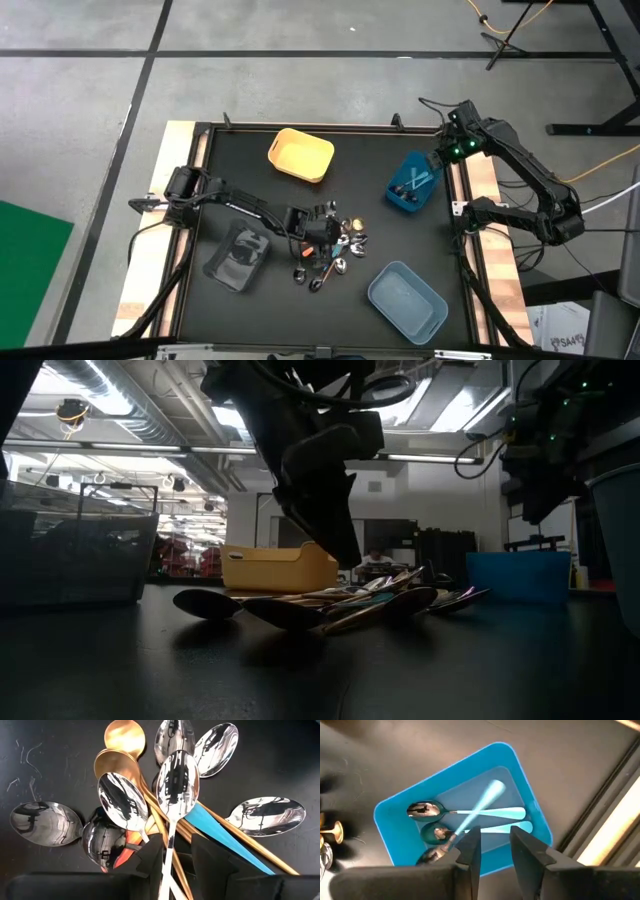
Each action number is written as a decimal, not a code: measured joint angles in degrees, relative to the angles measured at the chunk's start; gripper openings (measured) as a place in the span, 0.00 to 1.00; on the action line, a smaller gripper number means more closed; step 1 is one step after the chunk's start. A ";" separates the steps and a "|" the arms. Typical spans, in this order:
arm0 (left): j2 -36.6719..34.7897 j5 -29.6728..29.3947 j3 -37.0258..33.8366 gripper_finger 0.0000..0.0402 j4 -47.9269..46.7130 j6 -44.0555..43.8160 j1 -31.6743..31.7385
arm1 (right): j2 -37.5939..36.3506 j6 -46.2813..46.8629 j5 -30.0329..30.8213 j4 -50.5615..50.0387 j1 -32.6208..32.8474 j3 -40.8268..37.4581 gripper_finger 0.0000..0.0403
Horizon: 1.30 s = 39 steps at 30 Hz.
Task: Sort silverware by color (type)
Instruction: Put the orange spoon into the yellow bin
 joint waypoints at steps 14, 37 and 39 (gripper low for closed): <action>-0.02 -0.12 0.00 0.24 -1.55 0.15 0.04 | -0.06 -0.33 -4.79 0.18 0.03 1.92 0.23; 2.34 -0.13 -0.04 0.24 -0.30 0.24 0.54 | -0.06 -0.42 -7.66 2.04 0.05 1.97 0.23; 2.40 -0.15 -0.04 0.24 -0.35 0.24 0.96 | -0.06 -0.42 -7.66 2.00 0.05 1.97 0.23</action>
